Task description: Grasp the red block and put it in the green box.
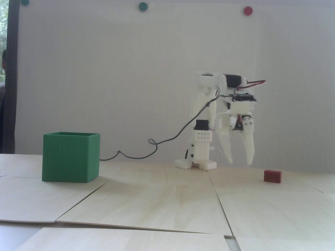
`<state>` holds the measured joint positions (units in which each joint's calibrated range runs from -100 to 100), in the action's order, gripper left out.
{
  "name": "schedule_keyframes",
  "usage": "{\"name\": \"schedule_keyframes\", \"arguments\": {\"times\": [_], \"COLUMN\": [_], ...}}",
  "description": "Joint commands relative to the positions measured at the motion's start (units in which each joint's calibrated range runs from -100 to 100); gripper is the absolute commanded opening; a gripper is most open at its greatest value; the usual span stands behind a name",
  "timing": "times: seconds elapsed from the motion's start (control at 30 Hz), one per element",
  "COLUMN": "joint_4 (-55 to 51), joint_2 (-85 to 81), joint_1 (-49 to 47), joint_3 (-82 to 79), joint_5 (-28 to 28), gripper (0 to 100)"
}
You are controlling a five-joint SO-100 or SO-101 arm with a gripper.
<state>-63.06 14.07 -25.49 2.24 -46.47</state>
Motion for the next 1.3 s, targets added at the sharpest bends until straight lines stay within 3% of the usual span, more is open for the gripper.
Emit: {"name": "schedule_keyframes", "arguments": {"times": [0.0,0.5,1.0,1.17,1.27], "joint_4": [-0.18,-2.12,-2.62,-4.39,-4.65], "joint_2": [-5.82,-20.19,-20.27,-20.27,-19.95], "joint_1": [-8.81,-14.28,-20.39,-20.39,-19.59], "joint_3": [4.06,-19.45,-20.34,-20.43,-20.43], "joint_5": [0.29,-0.02,-0.43,-6.0,-6.63], "gripper": [16,16,17,18,22]}}
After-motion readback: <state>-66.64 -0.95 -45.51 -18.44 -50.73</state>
